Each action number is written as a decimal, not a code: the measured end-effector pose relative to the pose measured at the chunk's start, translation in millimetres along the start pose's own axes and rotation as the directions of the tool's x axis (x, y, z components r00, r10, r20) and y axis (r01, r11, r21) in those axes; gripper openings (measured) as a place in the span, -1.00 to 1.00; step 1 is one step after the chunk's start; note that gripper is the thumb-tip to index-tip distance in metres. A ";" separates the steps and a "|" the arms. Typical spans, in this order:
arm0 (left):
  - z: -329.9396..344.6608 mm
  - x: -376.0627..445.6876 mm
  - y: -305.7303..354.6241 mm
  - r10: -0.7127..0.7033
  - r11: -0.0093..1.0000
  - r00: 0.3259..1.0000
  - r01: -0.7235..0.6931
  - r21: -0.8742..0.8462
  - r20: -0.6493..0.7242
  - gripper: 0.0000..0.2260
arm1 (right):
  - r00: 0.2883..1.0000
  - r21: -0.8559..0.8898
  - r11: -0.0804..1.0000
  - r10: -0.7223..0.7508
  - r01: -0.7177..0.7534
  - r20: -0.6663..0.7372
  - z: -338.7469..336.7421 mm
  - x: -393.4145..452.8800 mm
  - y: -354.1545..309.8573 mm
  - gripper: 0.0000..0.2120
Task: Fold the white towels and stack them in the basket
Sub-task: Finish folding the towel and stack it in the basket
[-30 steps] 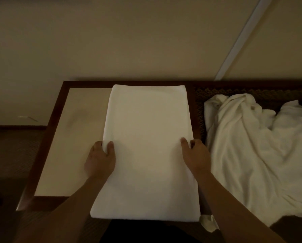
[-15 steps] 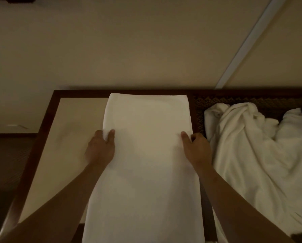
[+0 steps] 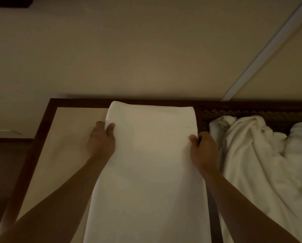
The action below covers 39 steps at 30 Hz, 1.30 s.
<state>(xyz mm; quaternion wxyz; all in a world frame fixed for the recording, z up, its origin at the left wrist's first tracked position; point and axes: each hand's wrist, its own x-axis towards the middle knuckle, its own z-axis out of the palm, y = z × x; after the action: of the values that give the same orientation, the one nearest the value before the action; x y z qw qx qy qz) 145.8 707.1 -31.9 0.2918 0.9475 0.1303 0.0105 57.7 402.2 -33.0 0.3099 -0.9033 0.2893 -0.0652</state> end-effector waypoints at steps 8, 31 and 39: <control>7.3 -1.5 -5.7 0.231 0.966 0.961 -0.208 0.151 -0.153 -0.65 | 0.989 -0.311 0.943 -0.140 0.120 -0.041 18.1 -1.5 -28.5 -0.50; 43.5 173.6 62.4 0.263 0.806 0.893 -0.412 0.426 0.366 -0.43 | 0.967 -0.371 0.928 0.118 -0.026 0.226 57.8 169.9 -86.3 -0.43; 6.7 41.5 10.2 0.425 0.900 0.904 -0.417 0.125 -0.043 -0.56 | 0.984 -0.345 0.923 -0.174 0.172 0.026 27.6 34.4 -36.0 -0.36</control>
<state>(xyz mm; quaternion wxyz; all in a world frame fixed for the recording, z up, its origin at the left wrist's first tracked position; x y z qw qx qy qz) 189.0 705.8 -34.2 0.2239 0.9673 -0.0670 0.0985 111.6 420.3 -35.7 0.1385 -0.9655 0.2163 -0.0427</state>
